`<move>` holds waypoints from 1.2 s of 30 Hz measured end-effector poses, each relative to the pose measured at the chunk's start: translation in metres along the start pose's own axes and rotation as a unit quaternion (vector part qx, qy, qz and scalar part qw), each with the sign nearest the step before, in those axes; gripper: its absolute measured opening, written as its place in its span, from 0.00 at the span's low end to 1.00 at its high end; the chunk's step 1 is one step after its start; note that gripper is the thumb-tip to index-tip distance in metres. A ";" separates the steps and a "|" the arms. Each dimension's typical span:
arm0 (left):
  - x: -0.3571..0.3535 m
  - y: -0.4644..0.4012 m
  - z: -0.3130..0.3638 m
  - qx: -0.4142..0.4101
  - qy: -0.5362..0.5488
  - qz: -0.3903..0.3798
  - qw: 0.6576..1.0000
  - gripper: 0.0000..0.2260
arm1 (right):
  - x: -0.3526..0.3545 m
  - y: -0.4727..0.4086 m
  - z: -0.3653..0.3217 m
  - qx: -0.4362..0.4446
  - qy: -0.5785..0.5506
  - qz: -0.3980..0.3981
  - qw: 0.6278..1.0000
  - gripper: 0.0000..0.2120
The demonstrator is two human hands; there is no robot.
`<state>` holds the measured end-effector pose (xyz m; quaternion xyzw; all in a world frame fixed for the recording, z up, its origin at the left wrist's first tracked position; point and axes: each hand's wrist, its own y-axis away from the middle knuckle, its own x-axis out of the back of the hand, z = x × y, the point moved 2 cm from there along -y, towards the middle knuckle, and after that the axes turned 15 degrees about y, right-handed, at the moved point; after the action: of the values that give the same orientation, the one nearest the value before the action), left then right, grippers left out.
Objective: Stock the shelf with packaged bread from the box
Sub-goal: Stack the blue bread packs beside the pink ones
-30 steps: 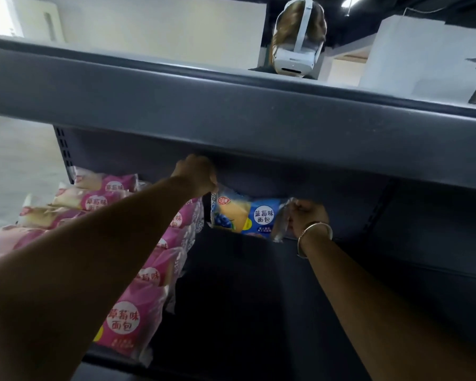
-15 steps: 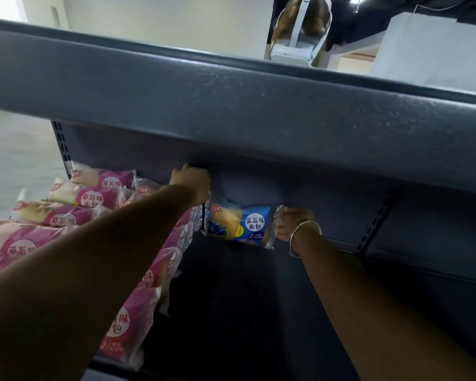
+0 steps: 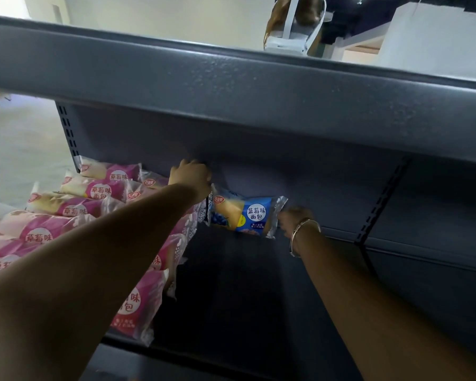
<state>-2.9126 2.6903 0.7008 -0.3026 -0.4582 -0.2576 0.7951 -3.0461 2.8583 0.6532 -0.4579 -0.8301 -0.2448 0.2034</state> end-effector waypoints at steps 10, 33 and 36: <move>0.005 0.028 0.007 -0.035 -0.001 0.012 0.999 0.17 | -0.006 0.033 0.005 0.024 0.030 -0.003 0.999 0.16; 0.070 0.299 -0.053 -0.239 0.233 0.084 0.939 0.13 | -0.056 0.281 0.030 0.136 -0.050 0.208 0.967 0.14; 0.045 0.343 -0.073 -0.231 0.248 0.036 0.940 0.12 | -0.090 0.321 0.046 0.179 0.064 0.165 0.968 0.09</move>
<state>-2.6150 2.8664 0.6273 -0.4211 -0.1634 -0.3944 0.8003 -2.7301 2.9740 0.6365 -0.5279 -0.7588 -0.0837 0.3720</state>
